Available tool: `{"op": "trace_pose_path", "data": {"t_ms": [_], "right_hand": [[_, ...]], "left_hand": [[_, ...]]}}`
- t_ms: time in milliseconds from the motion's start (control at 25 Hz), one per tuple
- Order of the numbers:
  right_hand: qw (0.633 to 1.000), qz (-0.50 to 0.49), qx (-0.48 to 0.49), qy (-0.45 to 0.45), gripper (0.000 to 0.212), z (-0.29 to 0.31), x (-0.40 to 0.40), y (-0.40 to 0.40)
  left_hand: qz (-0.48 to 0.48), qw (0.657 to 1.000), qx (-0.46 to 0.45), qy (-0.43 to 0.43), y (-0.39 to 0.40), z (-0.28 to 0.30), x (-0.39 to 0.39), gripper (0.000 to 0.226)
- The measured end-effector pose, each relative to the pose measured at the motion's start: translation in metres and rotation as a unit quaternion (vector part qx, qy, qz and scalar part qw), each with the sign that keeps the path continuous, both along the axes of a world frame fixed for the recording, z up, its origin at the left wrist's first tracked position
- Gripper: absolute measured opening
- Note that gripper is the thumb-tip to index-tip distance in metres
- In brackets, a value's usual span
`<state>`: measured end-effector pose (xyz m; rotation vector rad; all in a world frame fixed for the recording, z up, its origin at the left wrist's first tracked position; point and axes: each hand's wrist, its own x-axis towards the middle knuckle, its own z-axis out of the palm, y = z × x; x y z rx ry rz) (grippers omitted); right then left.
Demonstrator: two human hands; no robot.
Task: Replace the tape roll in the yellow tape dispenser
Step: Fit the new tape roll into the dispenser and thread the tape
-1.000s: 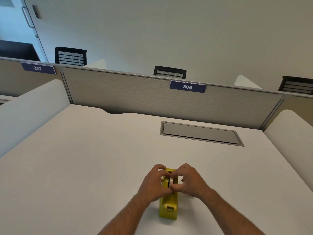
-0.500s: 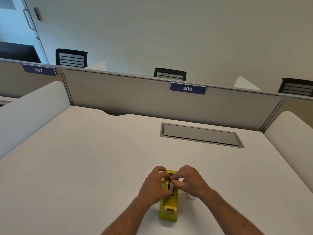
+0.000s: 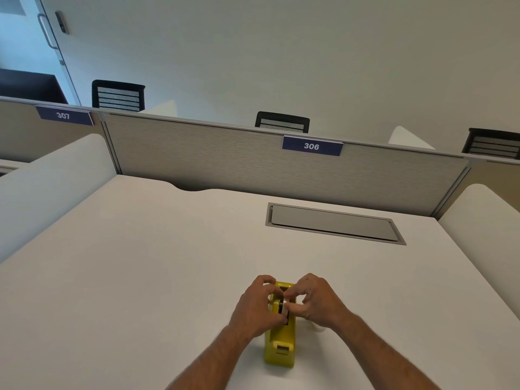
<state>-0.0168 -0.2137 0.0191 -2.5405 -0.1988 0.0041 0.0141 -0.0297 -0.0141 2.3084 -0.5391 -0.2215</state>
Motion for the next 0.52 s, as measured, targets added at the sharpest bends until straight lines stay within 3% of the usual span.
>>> {"op": "trace_pose_path", "data": {"t_ms": [320, 520], "right_hand": [[1.0, 0.004, -0.003, 0.003, 0.016, 0.0025, 0.0004, -0.0013], [1.0, 0.007, -0.002, 0.009, 0.024, 0.005, -0.0026, -0.0006]], "left_hand": [[0.001, 1.0, 0.007, 0.008, -0.0004, 0.0034, -0.0012, 0.057], [0.005, 1.0, 0.004, 0.015, -0.0013, 0.0045, -0.002, 0.056]]}}
